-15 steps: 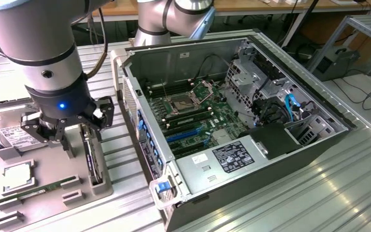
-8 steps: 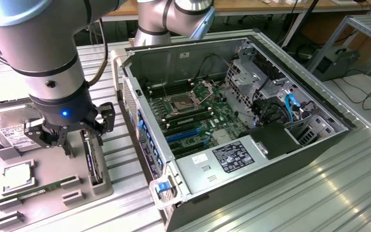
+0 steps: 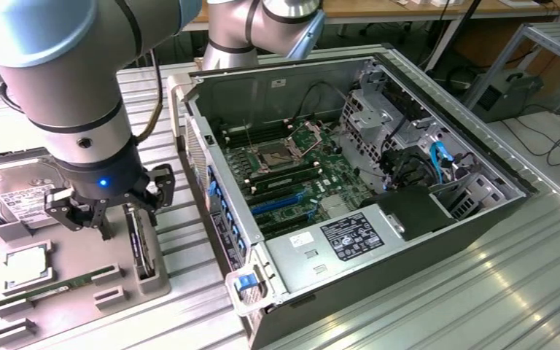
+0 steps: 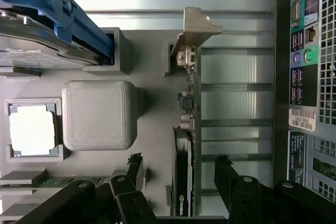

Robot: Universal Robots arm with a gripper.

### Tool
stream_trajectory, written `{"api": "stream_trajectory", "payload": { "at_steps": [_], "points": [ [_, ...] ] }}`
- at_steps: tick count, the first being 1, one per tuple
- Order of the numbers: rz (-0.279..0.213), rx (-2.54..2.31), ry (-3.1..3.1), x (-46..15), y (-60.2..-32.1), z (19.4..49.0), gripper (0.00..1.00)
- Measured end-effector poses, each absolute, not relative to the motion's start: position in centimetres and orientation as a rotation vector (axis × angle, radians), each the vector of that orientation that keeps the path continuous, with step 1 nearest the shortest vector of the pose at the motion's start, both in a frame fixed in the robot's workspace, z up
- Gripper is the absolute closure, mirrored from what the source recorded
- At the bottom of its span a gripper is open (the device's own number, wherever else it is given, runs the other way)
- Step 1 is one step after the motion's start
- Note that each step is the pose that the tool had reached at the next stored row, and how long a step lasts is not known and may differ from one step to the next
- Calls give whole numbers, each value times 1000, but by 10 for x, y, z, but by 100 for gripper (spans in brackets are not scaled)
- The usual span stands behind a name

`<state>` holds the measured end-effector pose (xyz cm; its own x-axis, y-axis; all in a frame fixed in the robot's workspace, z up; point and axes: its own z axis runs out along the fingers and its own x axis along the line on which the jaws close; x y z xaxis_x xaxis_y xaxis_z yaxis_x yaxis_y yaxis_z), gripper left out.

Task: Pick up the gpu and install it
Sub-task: 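Pick up the gpu and move the gpu toward the slot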

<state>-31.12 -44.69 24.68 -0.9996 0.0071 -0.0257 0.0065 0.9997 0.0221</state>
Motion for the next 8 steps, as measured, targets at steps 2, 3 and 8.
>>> {"api": "stream_trajectory", "payload": {
  "at_steps": [2,3,8],
  "points": [
    [32,11,3116,-311,-447,241,34],
    [32,11,3116,-311,-447,239,34],
    [30,11,3116,-311,-447,229,34]
  ]
}}
